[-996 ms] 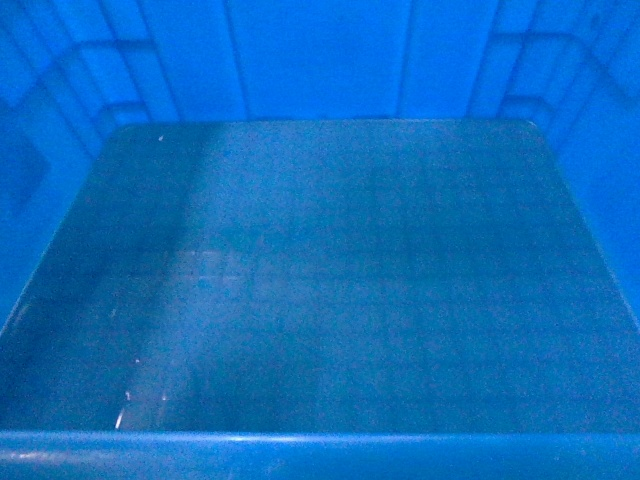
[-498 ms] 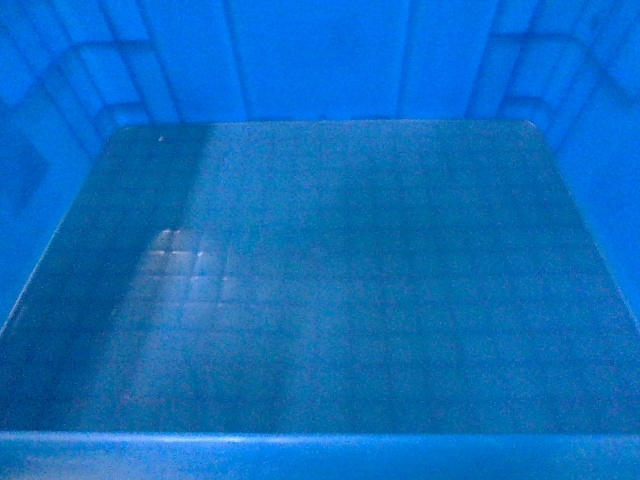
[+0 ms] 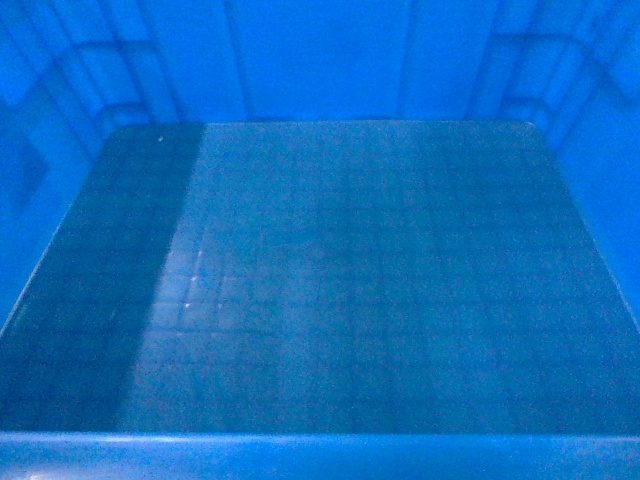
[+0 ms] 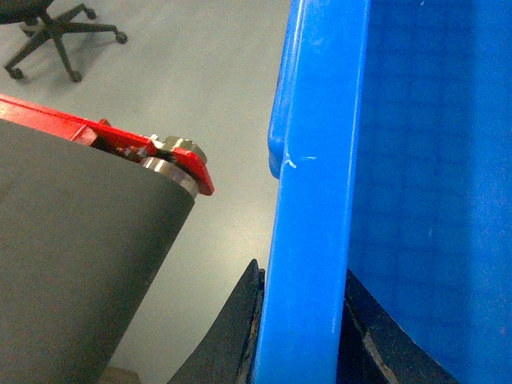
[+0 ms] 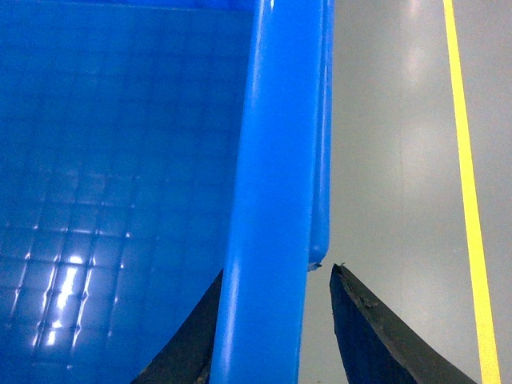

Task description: Place box next to blue box on left shelf

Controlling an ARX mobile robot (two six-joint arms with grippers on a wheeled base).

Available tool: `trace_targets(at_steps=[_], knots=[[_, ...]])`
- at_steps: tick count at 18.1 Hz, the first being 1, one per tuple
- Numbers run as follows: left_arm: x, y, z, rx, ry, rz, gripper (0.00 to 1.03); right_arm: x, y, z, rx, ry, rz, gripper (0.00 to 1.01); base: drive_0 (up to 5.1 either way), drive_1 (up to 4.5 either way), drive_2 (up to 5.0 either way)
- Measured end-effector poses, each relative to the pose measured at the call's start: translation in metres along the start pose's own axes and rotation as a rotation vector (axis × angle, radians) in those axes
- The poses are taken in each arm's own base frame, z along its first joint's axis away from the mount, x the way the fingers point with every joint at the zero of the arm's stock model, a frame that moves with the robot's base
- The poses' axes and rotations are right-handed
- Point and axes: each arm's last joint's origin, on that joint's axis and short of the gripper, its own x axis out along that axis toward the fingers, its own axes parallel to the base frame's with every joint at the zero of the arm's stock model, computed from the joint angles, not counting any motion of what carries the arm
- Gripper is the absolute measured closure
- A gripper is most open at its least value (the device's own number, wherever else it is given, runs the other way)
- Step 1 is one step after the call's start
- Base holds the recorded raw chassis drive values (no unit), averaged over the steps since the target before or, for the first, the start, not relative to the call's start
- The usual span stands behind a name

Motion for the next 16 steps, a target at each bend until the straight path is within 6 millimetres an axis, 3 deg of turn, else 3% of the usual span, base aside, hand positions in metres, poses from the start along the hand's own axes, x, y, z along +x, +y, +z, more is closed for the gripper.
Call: trace_targets(at_steps=[16], knots=[[0.0000, 0.0000, -0.0002, 0.006, 0.001, 0.000, 0.85, -0.0001, 0.0000, -0.0001, -0.001, 0.000, -0.002, 0.68, -1.6, -1.55, -1.6]])
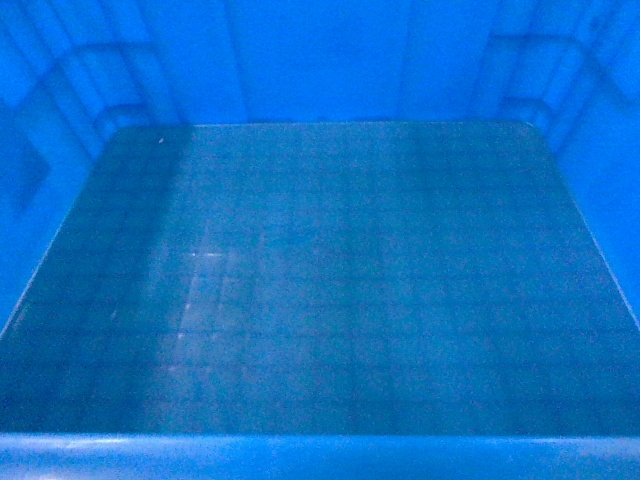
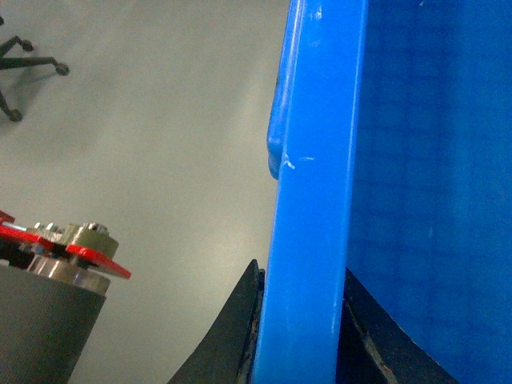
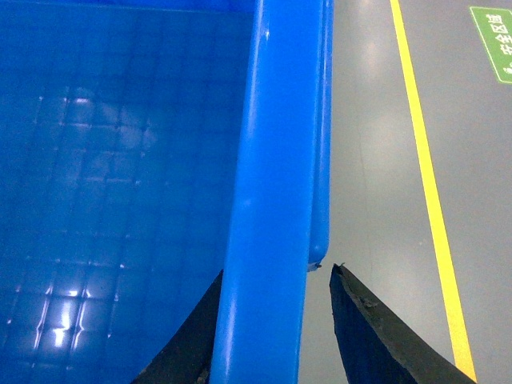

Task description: Place box next to blue box on left shelf

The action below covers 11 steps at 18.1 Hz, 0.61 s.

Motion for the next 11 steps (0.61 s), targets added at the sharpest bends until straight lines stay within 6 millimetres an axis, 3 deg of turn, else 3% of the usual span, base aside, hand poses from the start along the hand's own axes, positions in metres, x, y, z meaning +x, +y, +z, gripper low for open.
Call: trace_targets(at_steps=[11], knots=[[0.0002, -0.0002, 0.0001, 0.002, 0.000, 0.000, 0.85, 0.0001, 0.0000, -0.0006, -0.001, 0.003, -0.001, 0.68, 0.0, 4.18, -4.1]])
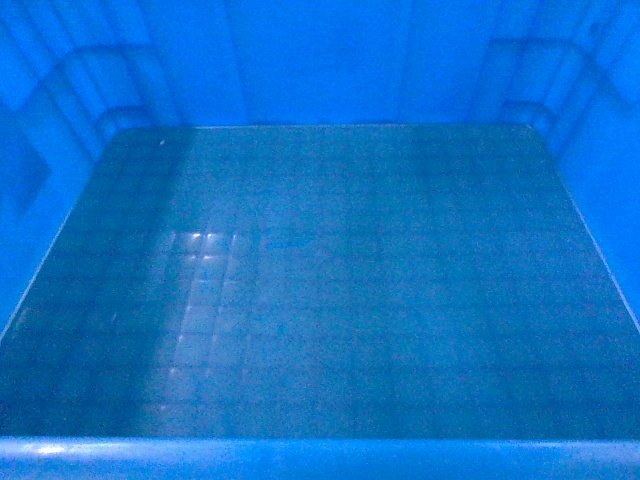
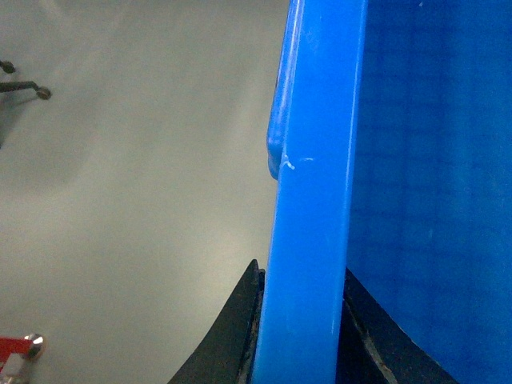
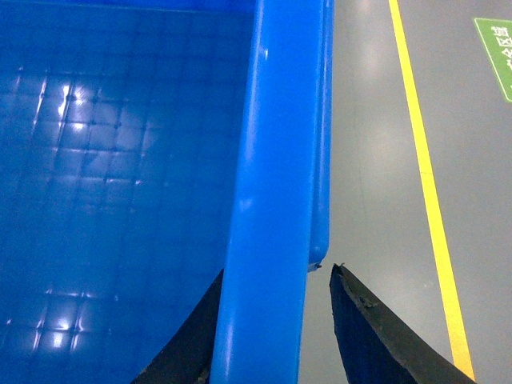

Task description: Place box next to blue box on left shelf

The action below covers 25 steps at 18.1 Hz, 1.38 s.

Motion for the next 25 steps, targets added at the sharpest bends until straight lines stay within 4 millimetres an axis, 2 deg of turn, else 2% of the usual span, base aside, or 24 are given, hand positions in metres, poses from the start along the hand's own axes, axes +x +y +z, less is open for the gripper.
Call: trace_targets(at_steps=[25], knots=[[0.0001, -0.0001, 0.0000, 0.003, 0.000, 0.000, 0.85, 0.0002, -0.0001, 0.0001, -0.001, -0.003, 0.000, 0.68, 0.0, 4.16, -4.1]])
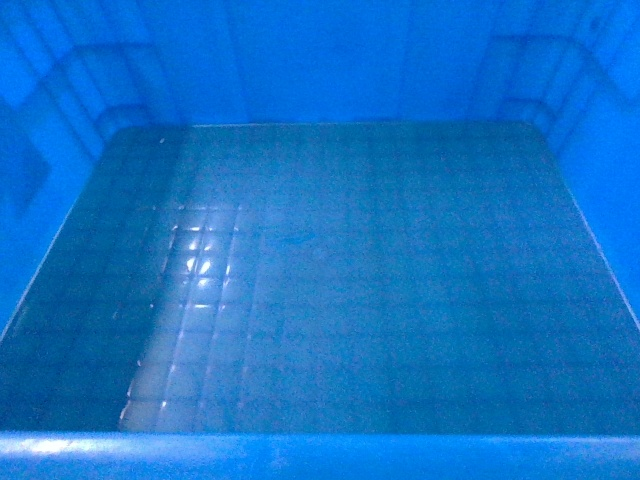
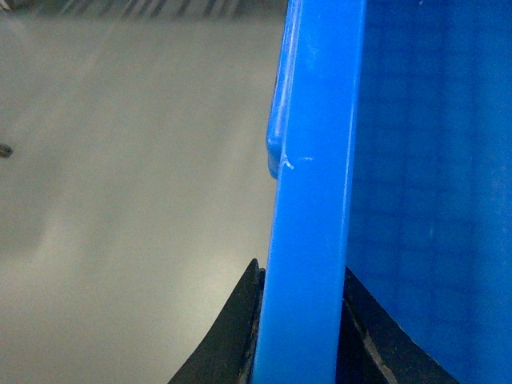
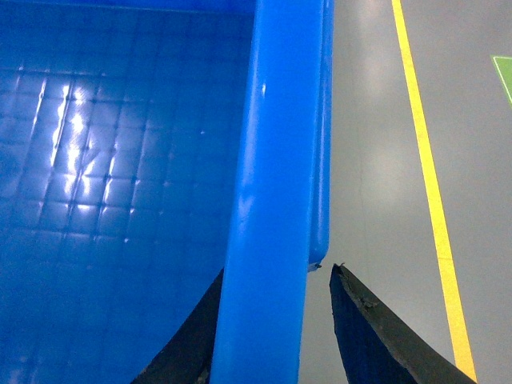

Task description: Place box next to blue box on left shelf

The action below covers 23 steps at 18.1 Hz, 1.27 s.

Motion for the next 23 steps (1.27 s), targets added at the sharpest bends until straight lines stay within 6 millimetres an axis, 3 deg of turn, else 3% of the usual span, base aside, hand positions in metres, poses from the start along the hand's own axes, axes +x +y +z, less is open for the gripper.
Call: trace_targets(at_steps=[23], knots=[[0.0001, 0.0000, -0.0002, 0.002, 0.002, 0.000, 0.85, 0.0001, 0.0001, 0.0000, 0.000, 0.000, 0.000, 0.68, 0.0, 4.17, -4.1]])
